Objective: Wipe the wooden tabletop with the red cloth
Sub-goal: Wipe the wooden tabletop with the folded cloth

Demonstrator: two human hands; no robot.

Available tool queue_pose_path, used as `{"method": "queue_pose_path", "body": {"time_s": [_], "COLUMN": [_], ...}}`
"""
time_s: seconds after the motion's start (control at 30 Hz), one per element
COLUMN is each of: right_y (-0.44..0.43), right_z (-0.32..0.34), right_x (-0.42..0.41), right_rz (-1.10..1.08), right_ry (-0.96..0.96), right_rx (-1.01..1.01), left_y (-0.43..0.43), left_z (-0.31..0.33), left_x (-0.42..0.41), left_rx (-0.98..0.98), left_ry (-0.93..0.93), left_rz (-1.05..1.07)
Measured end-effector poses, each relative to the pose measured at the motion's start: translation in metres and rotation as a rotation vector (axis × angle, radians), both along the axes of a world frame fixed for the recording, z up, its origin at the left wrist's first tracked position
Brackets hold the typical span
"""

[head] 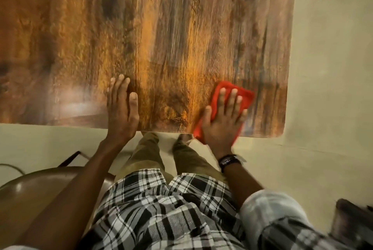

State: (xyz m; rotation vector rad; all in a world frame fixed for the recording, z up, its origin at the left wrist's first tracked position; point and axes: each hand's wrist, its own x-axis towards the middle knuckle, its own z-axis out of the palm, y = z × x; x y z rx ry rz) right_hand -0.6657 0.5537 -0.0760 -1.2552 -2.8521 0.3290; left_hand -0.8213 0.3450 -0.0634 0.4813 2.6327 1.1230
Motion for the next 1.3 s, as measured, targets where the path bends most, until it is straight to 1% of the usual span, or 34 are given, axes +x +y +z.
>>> {"method": "queue_pose_path", "body": {"time_s": [0.13,0.23,0.37,0.47,0.57,0.63,0.67,0.77,0.83,0.9,1.0,1.07,1.17,1.23,1.3], "right_y": [-0.095,-0.13,-0.137,-0.124,-0.093,-0.062,-0.041,0.049,0.119,0.181,0.23,0.236,0.208,0.165,0.107], "right_z": [0.001,-0.001,-0.007,-0.011,-0.01,-0.009,-0.008,-0.016,-0.019,-0.018,-0.013,-0.013,-0.011,-0.01,-0.008], "right_x": [-0.069,-0.124,-0.19,-0.231,-0.263,-0.276,-0.278,-0.26,-0.227,-0.182,-0.123,-0.104,-0.095,-0.093,-0.095], "right_rz": [0.216,0.384,0.528,0.612,0.634,0.601,0.549,0.3,0.156,0.053,-0.066,-0.115,-0.137,-0.07,0.038], "right_ry": [0.017,0.017,-0.015,-0.026,-0.014,0.005,0.033,0.124,0.132,0.064,0.028,0.031,0.017,0.032,0.052], "right_rx": [-0.071,-0.083,-0.05,0.0,0.007,-0.022,-0.031,-0.001,0.077,0.096,0.076,0.049,0.086,0.099,0.051], "left_y": [-0.013,-0.024,-0.021,-0.005,0.018,0.037,0.048,0.083,0.106,0.131,0.164,0.178,0.186,0.185,0.179], "left_z": [0.001,0.001,0.007,0.01,0.009,0.012,0.013,0.017,0.013,0.009,0.007,0.008,0.008,0.009,0.01], "left_x": [-0.025,-0.054,-0.091,-0.118,-0.136,-0.142,-0.142,-0.131,-0.12,-0.107,-0.086,-0.075,-0.066,-0.067,-0.07], "left_rx": [0.025,0.034,0.018,-0.016,-0.045,-0.066,-0.066,-0.015,0.004,0.005,-0.008,-0.013,-0.014,-0.012,-0.005], "left_ry": [0.026,0.038,-0.009,-0.03,-0.073,-0.073,-0.072,-0.084,-0.085,-0.096,-0.098,-0.097,-0.076,-0.071,-0.06], "left_rz": [0.011,0.038,0.088,0.056,-0.006,-0.027,-0.027,-0.064,-0.131,-0.18,-0.246,-0.308,-0.367,-0.355,-0.317]}}
